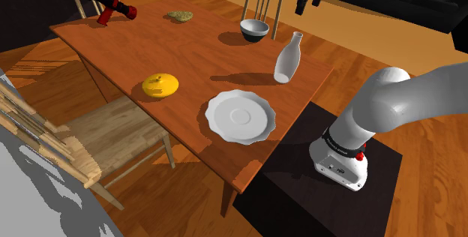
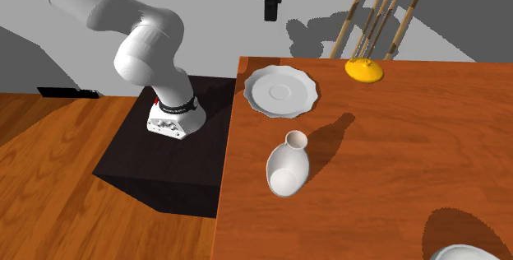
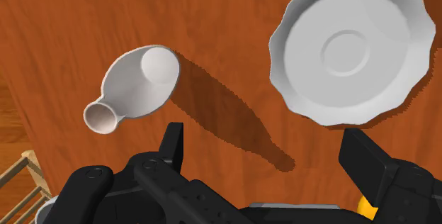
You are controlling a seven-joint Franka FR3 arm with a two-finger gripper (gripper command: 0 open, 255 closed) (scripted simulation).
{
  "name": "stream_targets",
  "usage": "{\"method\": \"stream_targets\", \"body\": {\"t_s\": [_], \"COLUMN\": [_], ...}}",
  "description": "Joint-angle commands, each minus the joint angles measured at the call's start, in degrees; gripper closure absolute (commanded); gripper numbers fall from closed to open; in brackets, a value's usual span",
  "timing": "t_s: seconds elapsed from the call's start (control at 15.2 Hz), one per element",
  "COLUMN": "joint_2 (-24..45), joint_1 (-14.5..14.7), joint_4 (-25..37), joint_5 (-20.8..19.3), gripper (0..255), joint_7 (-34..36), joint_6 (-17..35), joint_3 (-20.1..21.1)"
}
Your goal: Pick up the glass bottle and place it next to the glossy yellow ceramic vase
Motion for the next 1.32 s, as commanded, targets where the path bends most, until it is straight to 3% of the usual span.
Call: {"method": "stream_targets", "body": {"t_s": [0.0, 0.73, 1.25], "joint_2": [0.0, 10.71, 24.82], "joint_1": [0.0, -2.0, -1.73], "joint_4": [0.0, -3.3, 0.21], "joint_5": [0.0, -3.75, -1.37], "gripper": [0, 0, 0], "joint_7": [0.0, -14.21, -26.16], "joint_6": [0.0, 14.23, 23.95], "joint_3": [0.0, -14.54, -24.89]}}
